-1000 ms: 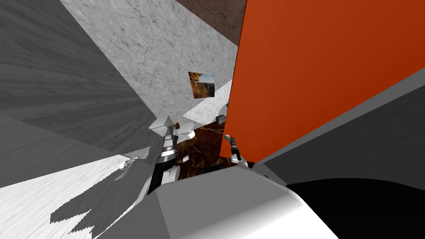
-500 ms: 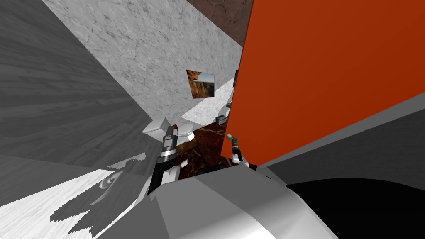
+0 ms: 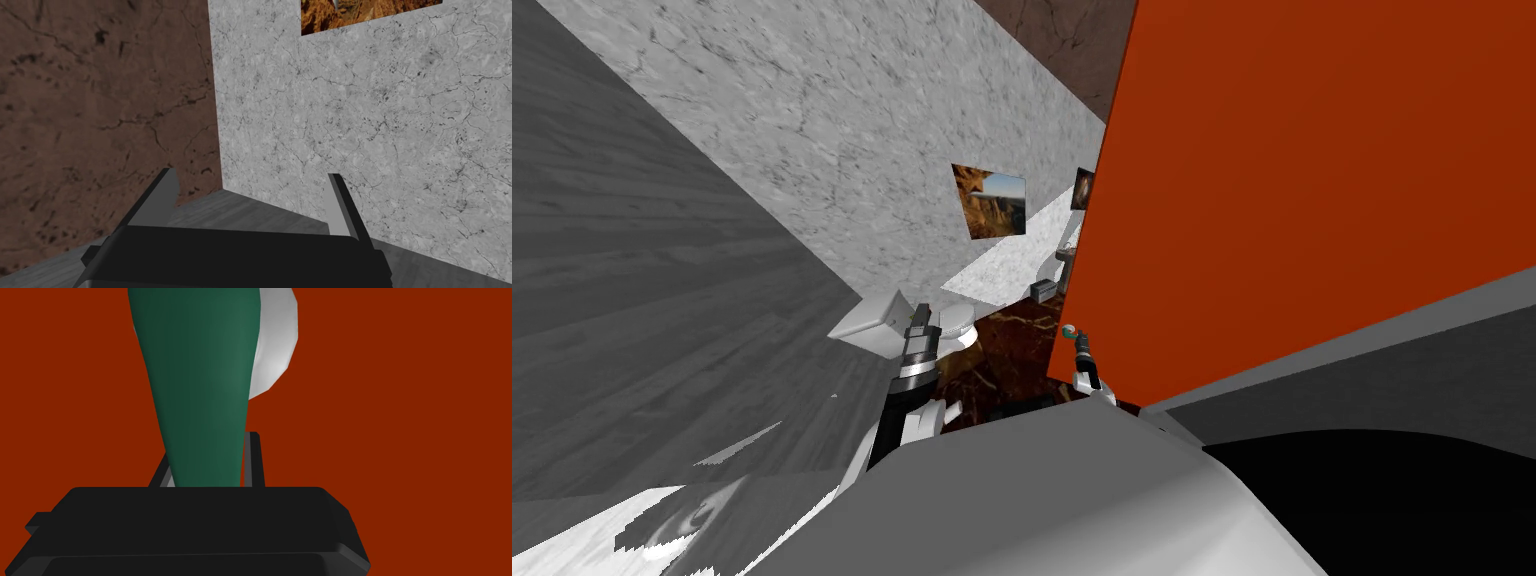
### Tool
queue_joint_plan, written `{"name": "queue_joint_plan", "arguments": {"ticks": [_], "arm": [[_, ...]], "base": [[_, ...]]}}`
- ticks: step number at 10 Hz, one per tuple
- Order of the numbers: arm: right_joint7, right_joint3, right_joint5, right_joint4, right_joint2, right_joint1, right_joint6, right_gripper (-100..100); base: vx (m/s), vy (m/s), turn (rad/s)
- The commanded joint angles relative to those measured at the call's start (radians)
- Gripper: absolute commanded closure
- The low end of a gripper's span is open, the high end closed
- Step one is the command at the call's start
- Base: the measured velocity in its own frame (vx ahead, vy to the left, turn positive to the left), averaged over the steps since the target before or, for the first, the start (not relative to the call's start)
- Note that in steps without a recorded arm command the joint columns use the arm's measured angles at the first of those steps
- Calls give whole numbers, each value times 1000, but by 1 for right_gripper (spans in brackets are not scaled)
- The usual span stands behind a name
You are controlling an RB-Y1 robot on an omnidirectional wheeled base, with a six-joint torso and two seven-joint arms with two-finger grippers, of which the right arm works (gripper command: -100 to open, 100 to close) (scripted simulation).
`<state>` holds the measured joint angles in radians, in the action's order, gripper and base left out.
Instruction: Push the door open
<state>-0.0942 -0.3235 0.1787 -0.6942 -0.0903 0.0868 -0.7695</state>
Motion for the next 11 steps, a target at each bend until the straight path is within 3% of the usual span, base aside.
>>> {"name": "queue_joint_plan", "arguments": {"ticks": [1,7,11], "arm": [[-11,-26,13,-6,0,1,-6,100],[-28,-76,41,-3,16,-1,-8,100],[-39,-111,60,-3,1,-11,-8,100]], "base": [[238,29,-74],[185,43,-64],[141,0,-43]]}}
